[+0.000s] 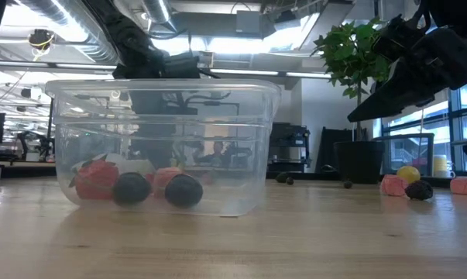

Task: Pick and placing Produce into tupperware
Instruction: Put the left lemon into the transparent bin

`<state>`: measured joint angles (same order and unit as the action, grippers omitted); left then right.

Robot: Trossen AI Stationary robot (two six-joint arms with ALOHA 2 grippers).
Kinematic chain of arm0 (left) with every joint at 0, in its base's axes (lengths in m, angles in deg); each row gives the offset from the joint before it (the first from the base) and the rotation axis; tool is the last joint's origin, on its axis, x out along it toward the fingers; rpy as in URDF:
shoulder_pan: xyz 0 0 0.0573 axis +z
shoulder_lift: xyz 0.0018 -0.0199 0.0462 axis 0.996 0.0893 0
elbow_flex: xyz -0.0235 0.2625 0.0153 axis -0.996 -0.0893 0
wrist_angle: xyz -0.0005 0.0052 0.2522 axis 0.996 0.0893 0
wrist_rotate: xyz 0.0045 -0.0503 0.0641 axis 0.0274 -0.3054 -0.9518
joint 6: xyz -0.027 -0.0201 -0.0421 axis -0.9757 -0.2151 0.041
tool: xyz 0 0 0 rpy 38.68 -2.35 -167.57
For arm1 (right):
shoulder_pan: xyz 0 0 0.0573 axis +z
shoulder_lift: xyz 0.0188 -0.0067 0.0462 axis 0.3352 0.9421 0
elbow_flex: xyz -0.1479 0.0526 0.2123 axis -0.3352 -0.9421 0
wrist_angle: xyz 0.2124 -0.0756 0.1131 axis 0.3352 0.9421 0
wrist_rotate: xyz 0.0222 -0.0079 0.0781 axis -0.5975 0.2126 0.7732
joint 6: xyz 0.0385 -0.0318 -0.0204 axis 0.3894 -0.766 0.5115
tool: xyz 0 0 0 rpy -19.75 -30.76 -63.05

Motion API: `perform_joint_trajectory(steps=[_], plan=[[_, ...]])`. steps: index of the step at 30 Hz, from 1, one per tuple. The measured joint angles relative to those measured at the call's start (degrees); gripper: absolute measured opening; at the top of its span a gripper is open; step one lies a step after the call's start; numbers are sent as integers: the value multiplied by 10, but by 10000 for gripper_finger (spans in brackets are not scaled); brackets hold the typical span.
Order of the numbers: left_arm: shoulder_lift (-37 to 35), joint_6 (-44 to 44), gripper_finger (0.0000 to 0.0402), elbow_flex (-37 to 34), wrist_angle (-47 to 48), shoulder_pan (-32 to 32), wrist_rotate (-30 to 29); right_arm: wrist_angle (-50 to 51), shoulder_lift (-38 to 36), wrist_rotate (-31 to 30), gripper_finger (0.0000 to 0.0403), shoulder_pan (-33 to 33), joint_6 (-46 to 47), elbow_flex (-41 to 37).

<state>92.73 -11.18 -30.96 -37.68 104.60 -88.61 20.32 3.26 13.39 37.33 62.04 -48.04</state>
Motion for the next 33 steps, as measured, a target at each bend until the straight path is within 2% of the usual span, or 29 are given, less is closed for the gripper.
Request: perform_joint_trajectory(steps=[6, 11, 18, 23, 27, 33], plan=[[-1, 11, 211, 0, 12, -25, -3, 0, 0, 0, 198, 0, 3, 0], [-17, 10, 211, -1, 62, -54, -39, 0, 0, 0, 198, 0, 13, 0], [-115, -29, 213, -1, 112, -103, -51, -1, 0, 0, 198, 0, 13, 0], [-204, -72, 211, 0, 111, -166, -4, -5, 0, 0, 198, 0, 14, 0], [-255, -96, 213, 0, 61, -244, 54, -10, 0, 0, 198, 0, 14, 0], [-253, -97, 213, 0, -62, -364, 85, -21, 0, 0, 198, 0, 15, 0]])
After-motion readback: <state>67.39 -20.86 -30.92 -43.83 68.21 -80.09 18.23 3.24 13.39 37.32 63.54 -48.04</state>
